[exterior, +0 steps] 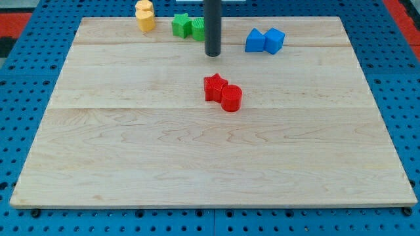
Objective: Push blue cube below yellow heart
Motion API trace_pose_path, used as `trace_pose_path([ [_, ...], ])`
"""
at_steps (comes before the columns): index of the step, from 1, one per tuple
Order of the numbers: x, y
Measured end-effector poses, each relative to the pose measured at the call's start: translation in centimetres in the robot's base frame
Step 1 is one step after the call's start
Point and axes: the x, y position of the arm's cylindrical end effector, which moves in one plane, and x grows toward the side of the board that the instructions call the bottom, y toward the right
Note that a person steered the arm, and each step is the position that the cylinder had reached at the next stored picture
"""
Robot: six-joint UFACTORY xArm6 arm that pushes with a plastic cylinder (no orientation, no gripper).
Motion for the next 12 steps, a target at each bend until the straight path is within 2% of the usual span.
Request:
trace_pose_path([
  [1, 0.0, 3.3],
  [2, 2.7, 8.0],
  [3, 2.4, 16.1],
  [4, 0.7, 21.7],
  [6, -3.3, 20.6],
  [7, -3.7, 16.3],
  [9, -3.7, 2.9],
  [10, -3.7, 0.8],
  [12, -3.7, 0.4],
])
